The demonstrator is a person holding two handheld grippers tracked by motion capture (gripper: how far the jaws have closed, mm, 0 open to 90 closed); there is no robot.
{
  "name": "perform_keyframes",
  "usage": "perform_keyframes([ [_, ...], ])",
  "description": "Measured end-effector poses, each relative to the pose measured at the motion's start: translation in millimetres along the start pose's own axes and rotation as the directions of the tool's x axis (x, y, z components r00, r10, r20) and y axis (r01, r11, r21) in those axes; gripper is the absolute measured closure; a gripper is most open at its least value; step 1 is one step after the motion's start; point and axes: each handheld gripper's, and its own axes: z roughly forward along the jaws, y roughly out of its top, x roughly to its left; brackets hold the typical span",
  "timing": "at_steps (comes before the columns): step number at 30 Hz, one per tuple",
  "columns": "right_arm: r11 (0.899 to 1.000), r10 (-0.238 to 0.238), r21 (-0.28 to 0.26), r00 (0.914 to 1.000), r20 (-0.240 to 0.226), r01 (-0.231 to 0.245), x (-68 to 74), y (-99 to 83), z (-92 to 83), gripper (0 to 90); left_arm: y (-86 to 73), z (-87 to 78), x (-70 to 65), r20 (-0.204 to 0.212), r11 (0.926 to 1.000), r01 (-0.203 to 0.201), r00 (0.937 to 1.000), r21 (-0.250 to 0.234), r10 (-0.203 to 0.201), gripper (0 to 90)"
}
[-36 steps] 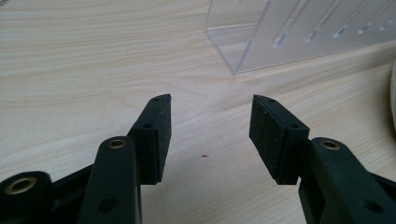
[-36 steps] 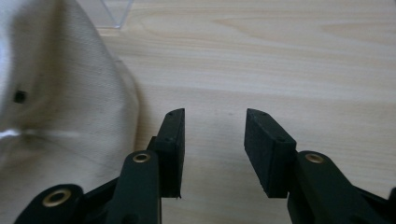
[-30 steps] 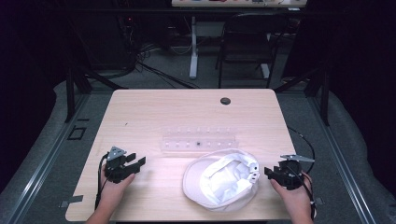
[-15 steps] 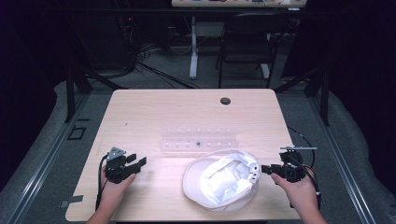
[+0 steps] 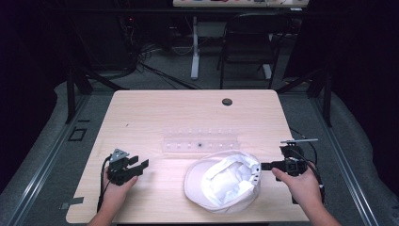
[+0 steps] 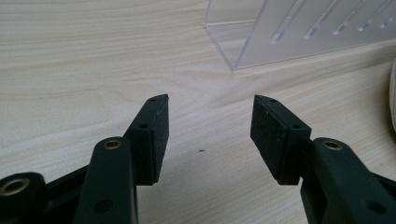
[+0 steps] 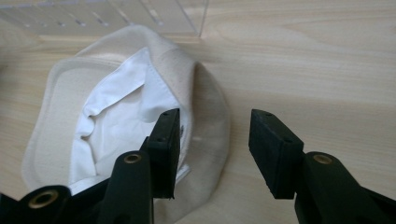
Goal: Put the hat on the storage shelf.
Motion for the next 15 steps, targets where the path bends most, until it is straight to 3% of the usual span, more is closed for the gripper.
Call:
perform_keyframes([
  [9,0.996,0.016,0.089,0.9996,-0.025,-0.014,8.5,-0.2,11.6,53.9,0.0,1.0,0.0,0.001,0.9999,-0.005,1.0,0.011,0.005,47.4],
  [11,0.993,0.053,0.108,0.9975,-0.047,-0.048,8.6,-2.4,17.5,53.9,0.1,1.0,0.3,-0.001,1.0,-0.005,1.0,0.009,0.005,47.4],
  [15,0.989,0.073,0.132,0.9951,-0.066,-0.064,8.2,-4.7,22.0,54.0,0.3,1.4,0.5,-0.003,0.9999,-0.003,1.0,0.016,0.004,47.4],
])
